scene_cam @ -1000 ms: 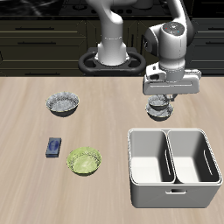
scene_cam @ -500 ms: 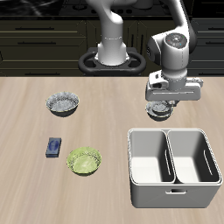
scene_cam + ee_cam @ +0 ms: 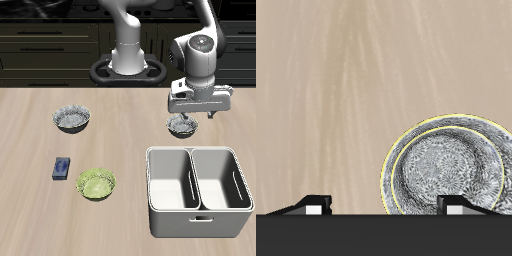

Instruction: Stack the smallest bowl on the middle-sized black bowl

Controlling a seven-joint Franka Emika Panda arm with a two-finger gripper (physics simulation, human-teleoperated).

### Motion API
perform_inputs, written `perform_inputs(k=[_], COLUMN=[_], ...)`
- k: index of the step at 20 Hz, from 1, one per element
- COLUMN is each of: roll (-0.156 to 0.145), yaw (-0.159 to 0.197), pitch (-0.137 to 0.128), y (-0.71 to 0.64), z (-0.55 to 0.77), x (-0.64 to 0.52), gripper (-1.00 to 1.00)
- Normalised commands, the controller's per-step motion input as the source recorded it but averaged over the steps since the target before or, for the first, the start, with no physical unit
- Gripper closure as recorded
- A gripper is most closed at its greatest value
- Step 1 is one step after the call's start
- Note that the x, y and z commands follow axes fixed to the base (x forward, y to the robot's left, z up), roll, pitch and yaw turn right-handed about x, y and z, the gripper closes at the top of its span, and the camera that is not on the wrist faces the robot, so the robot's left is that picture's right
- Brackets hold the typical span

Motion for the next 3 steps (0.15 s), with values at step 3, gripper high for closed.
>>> perform_inputs(k=[3], roll=[0.005], yaw=[0.008], pitch=[-0.020], y=[0.01], z=[0.12], x=[-0.03], gripper=[-1.00])
